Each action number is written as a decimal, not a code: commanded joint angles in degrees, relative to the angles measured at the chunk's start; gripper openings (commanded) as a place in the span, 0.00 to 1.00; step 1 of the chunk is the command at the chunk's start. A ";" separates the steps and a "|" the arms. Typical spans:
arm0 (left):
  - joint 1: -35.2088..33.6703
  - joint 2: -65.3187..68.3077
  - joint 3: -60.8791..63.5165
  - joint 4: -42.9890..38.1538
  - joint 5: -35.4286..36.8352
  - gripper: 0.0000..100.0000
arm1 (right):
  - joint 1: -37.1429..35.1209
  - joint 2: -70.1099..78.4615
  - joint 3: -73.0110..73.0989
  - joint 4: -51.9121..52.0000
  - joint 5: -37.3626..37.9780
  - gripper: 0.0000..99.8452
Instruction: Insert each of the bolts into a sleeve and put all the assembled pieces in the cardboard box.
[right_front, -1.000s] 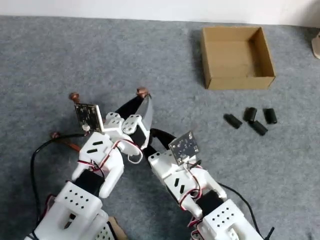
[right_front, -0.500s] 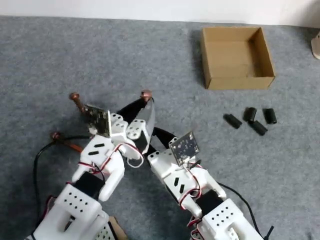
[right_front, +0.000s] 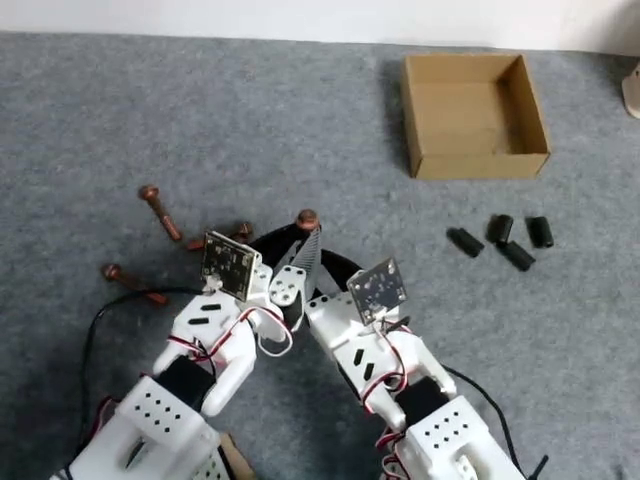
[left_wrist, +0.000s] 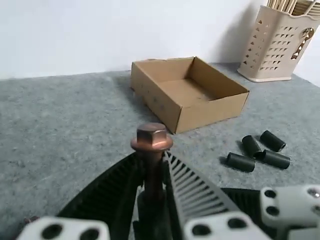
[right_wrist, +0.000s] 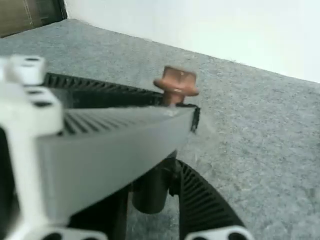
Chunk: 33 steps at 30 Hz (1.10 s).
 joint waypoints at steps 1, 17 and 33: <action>-1.36 0.13 3.74 0.70 -0.88 0.00 | 2.24 -1.54 9.10 -3.12 0.09 0.00; -3.21 0.13 8.75 0.88 0.53 0.25 | 4.53 -1.10 9.10 -2.24 0.00 0.00; -9.89 0.22 4.09 8.62 3.25 0.12 | 9.19 -1.19 9.10 4.26 0.00 0.00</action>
